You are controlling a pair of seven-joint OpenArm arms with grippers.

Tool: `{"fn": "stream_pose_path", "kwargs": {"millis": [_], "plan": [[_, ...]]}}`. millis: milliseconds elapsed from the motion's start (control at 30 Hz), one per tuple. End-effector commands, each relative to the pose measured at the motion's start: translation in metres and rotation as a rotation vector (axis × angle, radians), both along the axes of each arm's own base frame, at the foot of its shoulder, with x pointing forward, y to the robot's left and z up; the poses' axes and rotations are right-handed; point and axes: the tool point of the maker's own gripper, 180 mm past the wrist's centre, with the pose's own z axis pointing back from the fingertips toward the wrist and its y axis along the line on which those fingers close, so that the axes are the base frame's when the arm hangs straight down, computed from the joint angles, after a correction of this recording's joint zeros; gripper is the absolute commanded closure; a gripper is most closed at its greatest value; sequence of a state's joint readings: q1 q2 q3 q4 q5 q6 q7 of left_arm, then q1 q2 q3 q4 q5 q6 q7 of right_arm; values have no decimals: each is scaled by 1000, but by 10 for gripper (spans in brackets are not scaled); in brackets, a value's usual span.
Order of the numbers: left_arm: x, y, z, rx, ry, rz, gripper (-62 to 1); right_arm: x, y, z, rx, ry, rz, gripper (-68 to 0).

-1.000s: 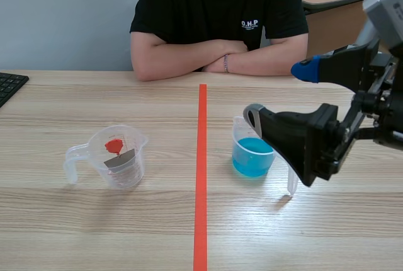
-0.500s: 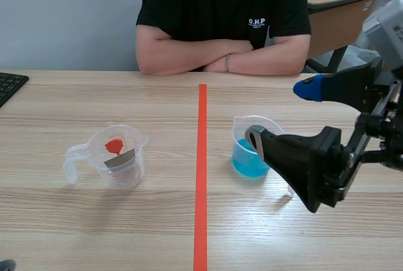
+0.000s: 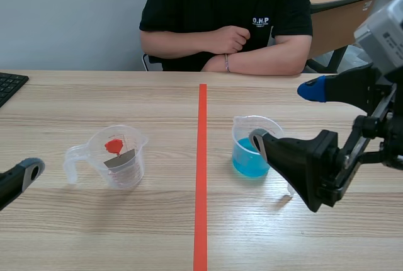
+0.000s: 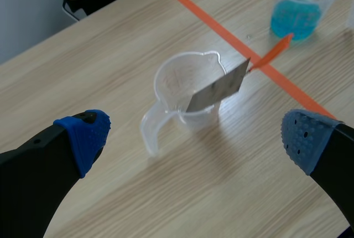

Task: Do the redox reaction experiment.
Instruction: 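Return to the home posture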

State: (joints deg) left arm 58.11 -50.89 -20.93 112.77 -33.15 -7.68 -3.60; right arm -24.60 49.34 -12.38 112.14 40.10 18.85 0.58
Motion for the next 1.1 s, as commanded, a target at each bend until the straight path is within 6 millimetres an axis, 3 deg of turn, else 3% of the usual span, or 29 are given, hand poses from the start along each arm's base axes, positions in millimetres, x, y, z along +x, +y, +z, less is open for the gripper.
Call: {"fn": "stream_pose_path", "kwargs": {"millis": [0,167,300,467,700,833,1067], "plan": [[6,-6,10,-22,-24,-24,-623,13,-1,20,11,-67,-5,-679],[19,-16,27,-48,-63,-77,-623,32,0,29,-11,-88,-44,-679],[21,-29,30,-57,-68,-136,-623,31,4,26,7,-94,-65,-679],[21,-43,30,-86,-63,-175,-623,14,8,-1,-39,-70,-81,-679],[23,-57,31,-129,-99,-177,-623,-18,11,-22,-40,-33,-54,-679],[26,-61,33,-126,-151,-158,-623,-28,13,-26,-34,-36,-44,-679],[22,-70,32,-155,-159,-166,-623,-26,10,-26,-43,-43,-58,-679]]}}
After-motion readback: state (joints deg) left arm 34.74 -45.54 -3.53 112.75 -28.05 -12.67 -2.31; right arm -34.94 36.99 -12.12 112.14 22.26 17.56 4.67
